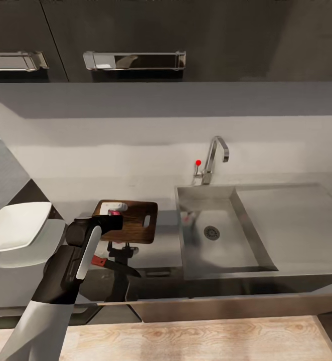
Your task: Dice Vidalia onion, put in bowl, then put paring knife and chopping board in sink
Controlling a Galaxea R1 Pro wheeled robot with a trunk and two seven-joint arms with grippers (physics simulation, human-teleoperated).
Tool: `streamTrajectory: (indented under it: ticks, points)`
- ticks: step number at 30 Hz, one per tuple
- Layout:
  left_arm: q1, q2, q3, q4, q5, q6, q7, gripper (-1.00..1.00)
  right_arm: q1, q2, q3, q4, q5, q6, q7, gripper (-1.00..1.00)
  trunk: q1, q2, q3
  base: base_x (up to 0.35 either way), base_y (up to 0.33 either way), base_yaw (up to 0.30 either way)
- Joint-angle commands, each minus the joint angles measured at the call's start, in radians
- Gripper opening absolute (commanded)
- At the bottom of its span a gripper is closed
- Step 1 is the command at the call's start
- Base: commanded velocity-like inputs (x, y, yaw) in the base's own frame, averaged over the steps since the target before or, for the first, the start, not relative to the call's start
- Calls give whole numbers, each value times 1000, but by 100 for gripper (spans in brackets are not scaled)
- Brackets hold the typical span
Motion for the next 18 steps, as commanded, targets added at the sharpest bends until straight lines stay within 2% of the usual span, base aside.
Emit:
streamTrajectory:
  ticks: [1, 10, 18]
  points:
    - [-1, 0, -1, -1, 10, 4, 9, -100, -1, 1, -9, 0, 6, -3, 7, 100, 1, -2, -1, 0, 0, 0]
    - [-1, 12, -2, 0, 10, 4, 9, -100, -1, 1, -9, 0, 6, -3, 7, 100, 1, -2, -1, 101, 0, 0]
    - [-1, 14, -2, -1, 10, 5, 9, -100, 0, 2, -8, 0, 6, -2, 7, 100, 1, -2, -1, 26, 0, 0]
